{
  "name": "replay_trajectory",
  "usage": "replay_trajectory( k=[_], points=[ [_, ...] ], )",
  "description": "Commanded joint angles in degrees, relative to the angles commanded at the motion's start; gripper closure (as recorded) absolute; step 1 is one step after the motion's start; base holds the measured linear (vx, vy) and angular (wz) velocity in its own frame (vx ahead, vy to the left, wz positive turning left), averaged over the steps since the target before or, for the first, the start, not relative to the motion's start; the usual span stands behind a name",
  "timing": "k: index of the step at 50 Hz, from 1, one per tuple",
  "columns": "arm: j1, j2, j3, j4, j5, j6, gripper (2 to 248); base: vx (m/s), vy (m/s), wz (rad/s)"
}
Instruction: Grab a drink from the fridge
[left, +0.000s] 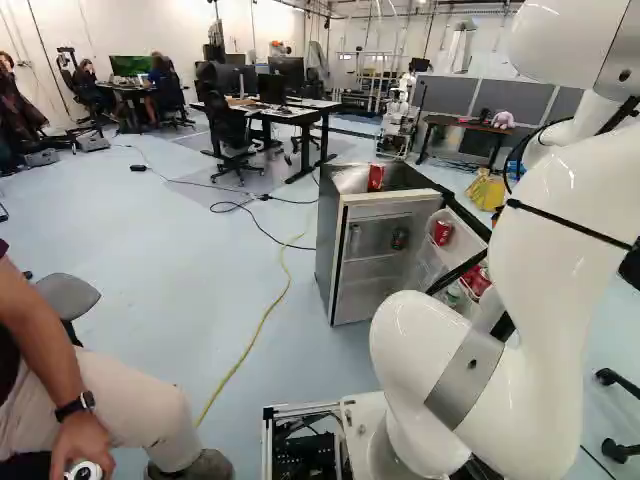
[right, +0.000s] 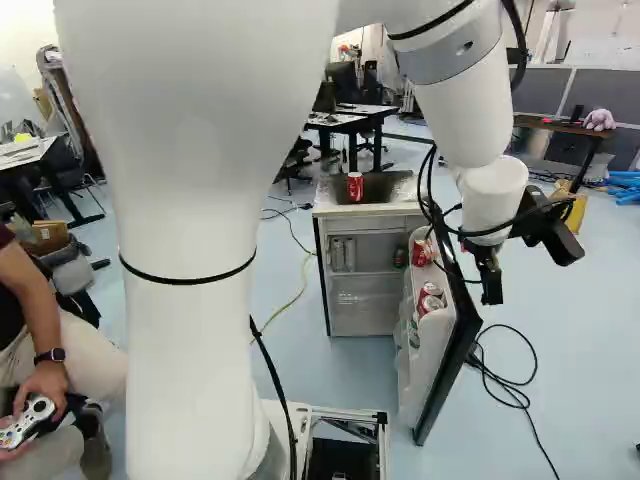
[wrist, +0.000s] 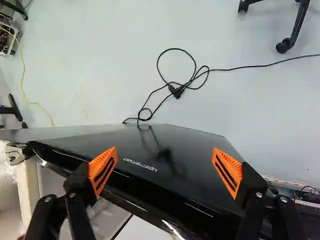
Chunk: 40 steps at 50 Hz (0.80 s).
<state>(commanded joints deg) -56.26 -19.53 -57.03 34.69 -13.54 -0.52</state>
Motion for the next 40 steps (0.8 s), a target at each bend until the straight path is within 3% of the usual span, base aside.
replay_trajectory(
  k=[40],
  points=[
    [1.4, 2.6, 3.46, 0.0, 0.0, 0.0, 3, 0.0, 0.0, 0.0]
  ],
)
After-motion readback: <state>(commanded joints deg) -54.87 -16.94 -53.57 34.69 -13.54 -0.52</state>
